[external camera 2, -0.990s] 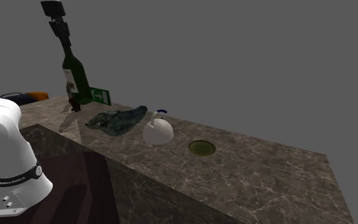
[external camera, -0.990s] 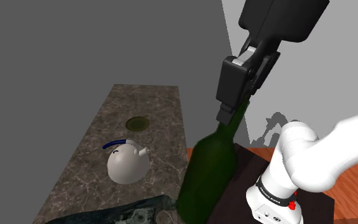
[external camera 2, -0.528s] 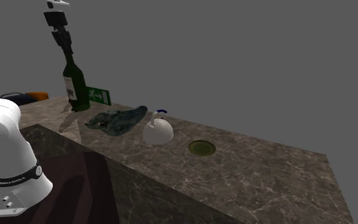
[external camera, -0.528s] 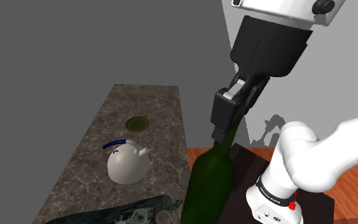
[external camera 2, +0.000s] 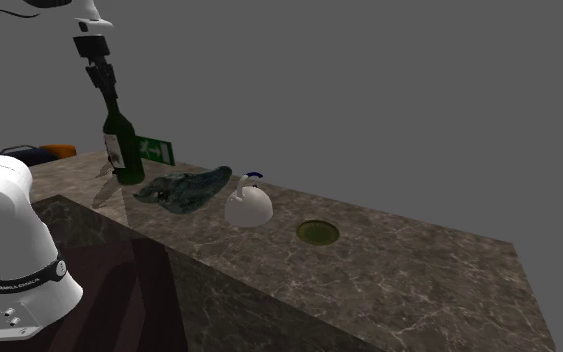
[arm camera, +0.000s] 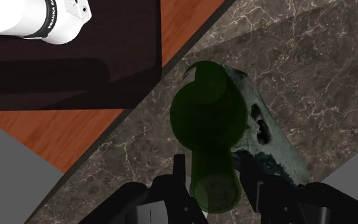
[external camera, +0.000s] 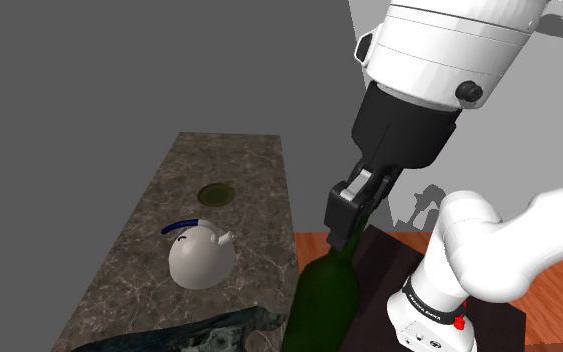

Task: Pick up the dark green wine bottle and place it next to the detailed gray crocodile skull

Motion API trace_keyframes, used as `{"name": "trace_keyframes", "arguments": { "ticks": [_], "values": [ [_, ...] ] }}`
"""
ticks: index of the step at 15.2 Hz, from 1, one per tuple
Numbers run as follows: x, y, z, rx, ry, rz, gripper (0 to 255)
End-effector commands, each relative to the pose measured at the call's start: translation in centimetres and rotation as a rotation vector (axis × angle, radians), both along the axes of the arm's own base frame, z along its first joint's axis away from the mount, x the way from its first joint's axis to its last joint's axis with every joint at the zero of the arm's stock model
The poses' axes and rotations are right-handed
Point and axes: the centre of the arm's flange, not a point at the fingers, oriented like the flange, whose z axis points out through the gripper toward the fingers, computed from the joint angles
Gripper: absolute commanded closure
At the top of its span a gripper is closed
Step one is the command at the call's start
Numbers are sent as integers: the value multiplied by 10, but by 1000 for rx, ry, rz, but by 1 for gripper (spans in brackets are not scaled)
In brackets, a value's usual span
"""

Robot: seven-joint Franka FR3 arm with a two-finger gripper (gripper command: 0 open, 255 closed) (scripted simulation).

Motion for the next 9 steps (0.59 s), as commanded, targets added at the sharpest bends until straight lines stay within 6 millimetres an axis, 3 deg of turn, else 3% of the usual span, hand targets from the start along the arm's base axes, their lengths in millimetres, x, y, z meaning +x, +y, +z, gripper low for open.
{"name": "trace_keyframes", "arguments": {
  "ticks": [1,9],
  "values": [
    [0,0,-11,1,-1,0,255],
    [0,0,-53,1,-1,0,255]
  ]
}}
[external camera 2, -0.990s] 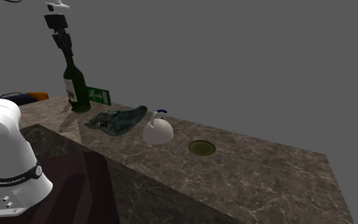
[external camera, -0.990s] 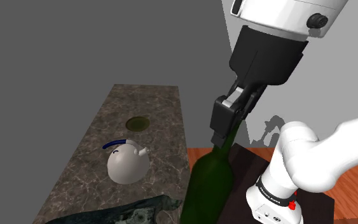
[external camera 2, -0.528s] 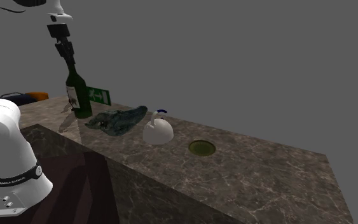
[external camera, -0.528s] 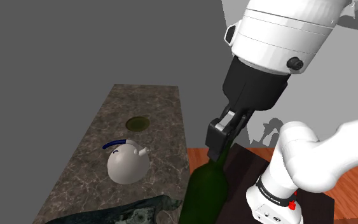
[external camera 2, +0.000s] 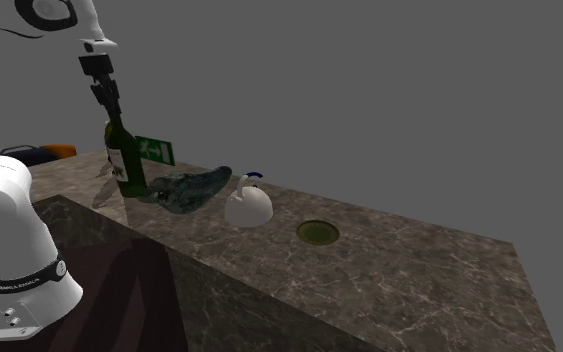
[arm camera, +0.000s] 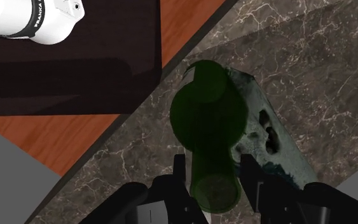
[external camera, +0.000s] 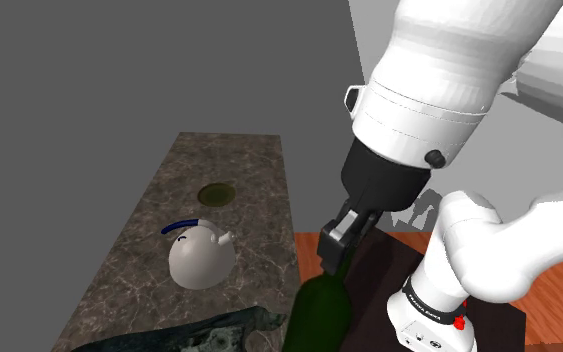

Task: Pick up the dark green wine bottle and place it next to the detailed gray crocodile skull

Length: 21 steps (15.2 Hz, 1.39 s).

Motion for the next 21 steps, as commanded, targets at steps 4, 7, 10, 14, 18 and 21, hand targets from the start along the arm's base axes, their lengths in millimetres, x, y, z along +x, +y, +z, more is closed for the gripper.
{"name": "trace_keyframes", "arguments": {
  "ticks": [4,7,10,14,18,21],
  "values": [
    [0,0,-26,1,-1,0,255],
    [0,0,-42,1,-1,0,255],
    [0,0,-58,1,-1,0,255],
    [0,0,-79,1,-1,0,255],
    [0,0,-100,1,-1,0,255],
    [0,0,-116,1,-1,0,255]
  ]
}}
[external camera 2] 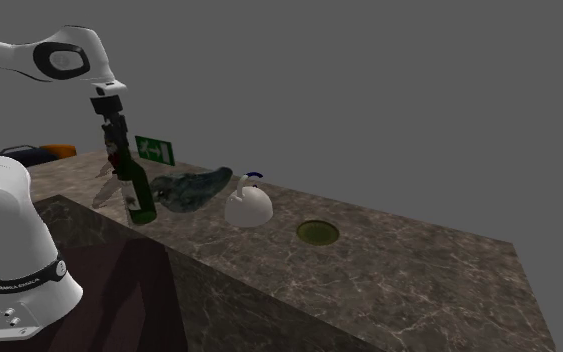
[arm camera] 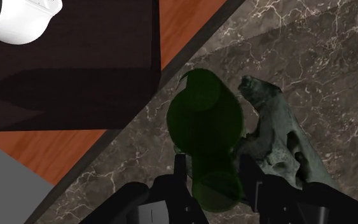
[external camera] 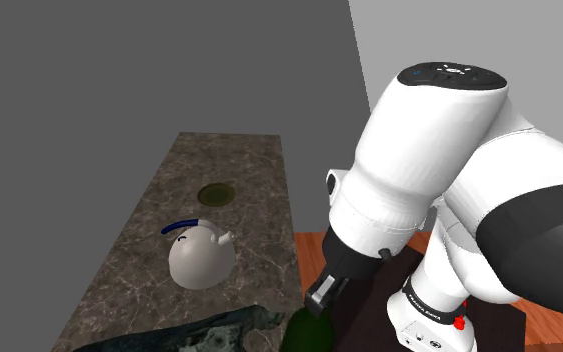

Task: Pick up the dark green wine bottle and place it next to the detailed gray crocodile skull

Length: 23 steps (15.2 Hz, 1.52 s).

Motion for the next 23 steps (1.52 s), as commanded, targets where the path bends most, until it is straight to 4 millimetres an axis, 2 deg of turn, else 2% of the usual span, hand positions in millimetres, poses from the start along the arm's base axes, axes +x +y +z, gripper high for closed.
{"name": "trace_keyframes", "arguments": {
  "ticks": [1,3,10,11,16,20,23],
  "values": [
    [0,0,-10,1,-1,0,255],
    [0,0,-20,1,-1,0,255],
    [0,0,-20,1,-1,0,255],
    [-1,0,-20,1,-1,0,0],
    [0,0,-20,1,-1,0,0],
    [-5,-3,29,1,-1,0,0],
    [-5,-3,29,1,-1,0,0]
  ]
}}
